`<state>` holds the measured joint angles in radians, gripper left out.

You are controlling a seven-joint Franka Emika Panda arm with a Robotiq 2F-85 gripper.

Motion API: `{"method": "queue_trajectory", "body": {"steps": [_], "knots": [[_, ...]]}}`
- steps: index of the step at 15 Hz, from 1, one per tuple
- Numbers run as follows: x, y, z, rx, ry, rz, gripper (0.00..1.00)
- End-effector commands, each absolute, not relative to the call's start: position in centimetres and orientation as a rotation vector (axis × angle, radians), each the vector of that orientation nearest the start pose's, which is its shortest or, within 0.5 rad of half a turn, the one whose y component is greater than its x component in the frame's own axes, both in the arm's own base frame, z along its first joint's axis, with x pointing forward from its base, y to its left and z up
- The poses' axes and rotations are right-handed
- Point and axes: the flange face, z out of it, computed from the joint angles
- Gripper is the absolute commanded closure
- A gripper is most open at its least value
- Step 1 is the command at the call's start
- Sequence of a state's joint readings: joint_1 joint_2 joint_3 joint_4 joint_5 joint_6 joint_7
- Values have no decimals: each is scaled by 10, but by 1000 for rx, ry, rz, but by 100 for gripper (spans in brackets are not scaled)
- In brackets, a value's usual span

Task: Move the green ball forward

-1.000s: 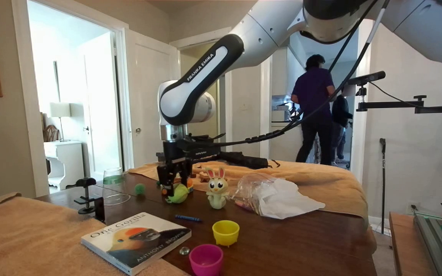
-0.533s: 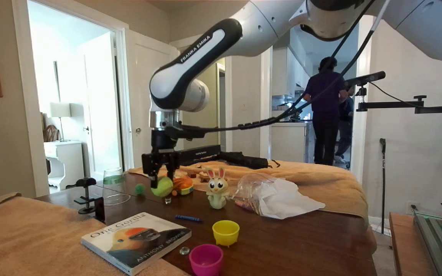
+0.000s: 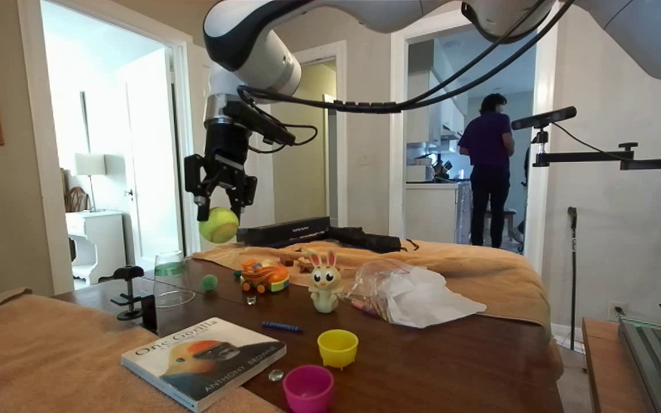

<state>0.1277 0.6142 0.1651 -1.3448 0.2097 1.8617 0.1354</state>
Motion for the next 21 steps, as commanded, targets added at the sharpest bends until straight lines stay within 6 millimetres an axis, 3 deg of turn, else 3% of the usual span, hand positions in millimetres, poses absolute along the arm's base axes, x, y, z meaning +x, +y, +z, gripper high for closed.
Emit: {"method": "queue_trajectory", "body": {"steps": [1,7,13,21], "knots": [[681,188,366,-2847,0,428,59],[662,181,324,-2813,-13,743,59],[650,187,288,-2789,-58,935,59],[636,192,273,-2751,-202,1184,59]]}}
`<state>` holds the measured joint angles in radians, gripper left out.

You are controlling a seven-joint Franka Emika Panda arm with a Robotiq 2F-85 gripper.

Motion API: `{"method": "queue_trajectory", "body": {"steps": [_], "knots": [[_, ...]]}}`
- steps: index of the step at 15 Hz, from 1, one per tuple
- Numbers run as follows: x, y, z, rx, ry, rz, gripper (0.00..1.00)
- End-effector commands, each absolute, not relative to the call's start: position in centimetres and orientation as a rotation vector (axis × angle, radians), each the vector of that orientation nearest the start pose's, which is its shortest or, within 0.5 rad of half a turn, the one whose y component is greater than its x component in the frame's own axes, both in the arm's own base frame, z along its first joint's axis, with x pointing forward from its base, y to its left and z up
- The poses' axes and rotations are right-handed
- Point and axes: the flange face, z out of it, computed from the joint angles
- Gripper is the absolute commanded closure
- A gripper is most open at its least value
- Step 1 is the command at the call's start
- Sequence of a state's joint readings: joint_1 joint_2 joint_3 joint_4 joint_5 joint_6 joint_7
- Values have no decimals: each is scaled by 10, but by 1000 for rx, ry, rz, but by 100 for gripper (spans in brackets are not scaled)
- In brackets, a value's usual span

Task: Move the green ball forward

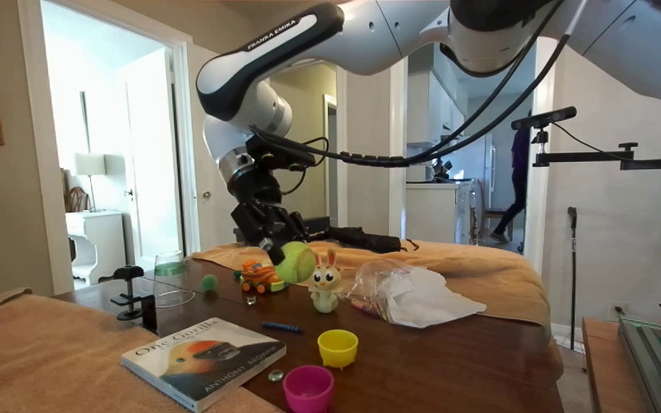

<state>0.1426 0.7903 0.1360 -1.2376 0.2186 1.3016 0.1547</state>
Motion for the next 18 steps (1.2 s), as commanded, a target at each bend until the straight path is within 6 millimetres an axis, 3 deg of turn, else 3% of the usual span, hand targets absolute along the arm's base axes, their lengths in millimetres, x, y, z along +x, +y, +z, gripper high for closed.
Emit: {"method": "queue_trajectory", "body": {"steps": [1,6,18], "knots": [[635,192,272,-2746,-214,1213,59],[632,190,267,-2748,-263,1333,59],[634,188,255,-2792,-346,1436,59]]}}
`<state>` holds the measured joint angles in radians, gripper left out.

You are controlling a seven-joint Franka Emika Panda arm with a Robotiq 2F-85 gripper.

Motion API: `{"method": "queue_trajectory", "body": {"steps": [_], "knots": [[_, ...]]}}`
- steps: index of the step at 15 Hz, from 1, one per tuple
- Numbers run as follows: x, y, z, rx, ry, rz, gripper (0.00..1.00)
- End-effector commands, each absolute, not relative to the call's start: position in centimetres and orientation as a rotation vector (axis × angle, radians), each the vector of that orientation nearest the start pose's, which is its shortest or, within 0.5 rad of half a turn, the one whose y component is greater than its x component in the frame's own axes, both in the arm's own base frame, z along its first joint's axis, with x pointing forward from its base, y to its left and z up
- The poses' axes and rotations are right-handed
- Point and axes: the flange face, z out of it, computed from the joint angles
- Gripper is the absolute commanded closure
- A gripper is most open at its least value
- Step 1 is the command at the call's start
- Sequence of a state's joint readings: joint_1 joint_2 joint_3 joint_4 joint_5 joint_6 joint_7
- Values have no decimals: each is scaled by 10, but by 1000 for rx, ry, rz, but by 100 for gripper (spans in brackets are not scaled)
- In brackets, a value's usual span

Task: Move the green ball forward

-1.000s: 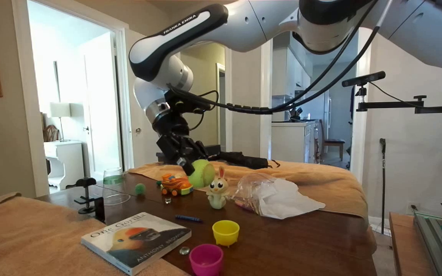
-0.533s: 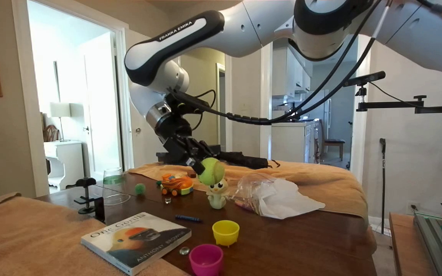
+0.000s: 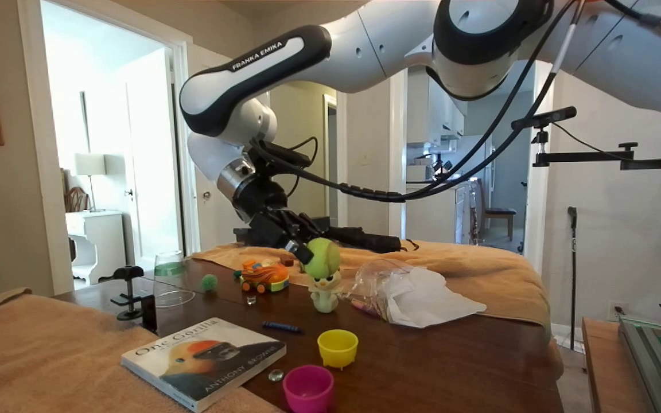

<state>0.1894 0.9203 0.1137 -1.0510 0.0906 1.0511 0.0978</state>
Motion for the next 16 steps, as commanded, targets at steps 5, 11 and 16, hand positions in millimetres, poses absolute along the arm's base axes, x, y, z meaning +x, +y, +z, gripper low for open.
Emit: {"method": "queue_trajectory", "body": {"steps": [5,11,16], "knots": [[665,167,256,-3077,-357,1302,9],[673,160,309,-3322,-98,1278,0],[685,165,327,-3580,-208,1151,0]]}}
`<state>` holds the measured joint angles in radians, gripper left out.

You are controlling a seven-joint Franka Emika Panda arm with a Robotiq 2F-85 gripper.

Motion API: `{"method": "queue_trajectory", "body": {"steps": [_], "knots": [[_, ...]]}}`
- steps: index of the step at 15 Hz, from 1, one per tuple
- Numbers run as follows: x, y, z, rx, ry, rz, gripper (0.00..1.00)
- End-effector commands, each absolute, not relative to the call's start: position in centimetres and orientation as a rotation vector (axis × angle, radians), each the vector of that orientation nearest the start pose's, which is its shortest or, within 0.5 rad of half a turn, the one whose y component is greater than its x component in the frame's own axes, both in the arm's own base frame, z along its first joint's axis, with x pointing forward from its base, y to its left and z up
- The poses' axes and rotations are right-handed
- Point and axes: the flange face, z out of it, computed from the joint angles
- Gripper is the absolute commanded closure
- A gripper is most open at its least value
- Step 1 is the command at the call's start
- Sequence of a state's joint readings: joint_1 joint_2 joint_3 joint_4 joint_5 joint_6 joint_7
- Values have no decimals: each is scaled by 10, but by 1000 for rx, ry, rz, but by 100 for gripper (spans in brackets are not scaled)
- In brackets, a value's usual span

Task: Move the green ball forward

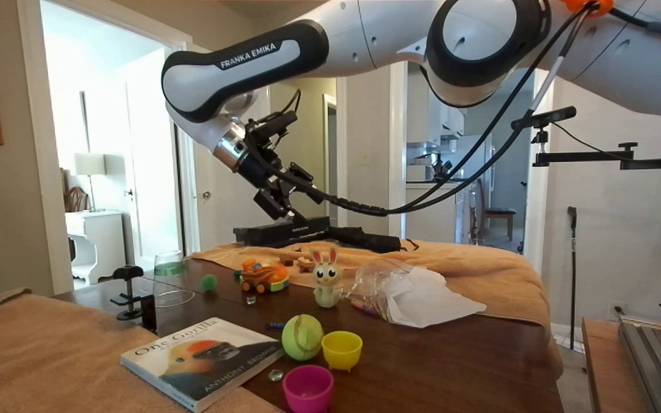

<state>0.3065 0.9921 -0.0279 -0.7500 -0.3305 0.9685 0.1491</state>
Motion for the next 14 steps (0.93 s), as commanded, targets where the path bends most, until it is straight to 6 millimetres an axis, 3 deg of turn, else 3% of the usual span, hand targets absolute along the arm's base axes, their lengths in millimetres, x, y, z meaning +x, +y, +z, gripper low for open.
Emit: {"method": "queue_trajectory", "body": {"steps": [1,2,3,4,7,10,11,12,14], "knots": [[688,166,329,2359,157,-727,0],[691,168,330,2323,176,-686,0],[683,163,328,2330,-47,-723,0],[690,164,330,2503,-2,-731,0],[695,173,337,2617,-71,-679,0],[699,182,356,2747,-138,-634,0],[691,184,356,2574,-235,-589,0],[698,191,362,2572,-30,-507,0],[711,200,366,2608,-22,-358,0]]}}
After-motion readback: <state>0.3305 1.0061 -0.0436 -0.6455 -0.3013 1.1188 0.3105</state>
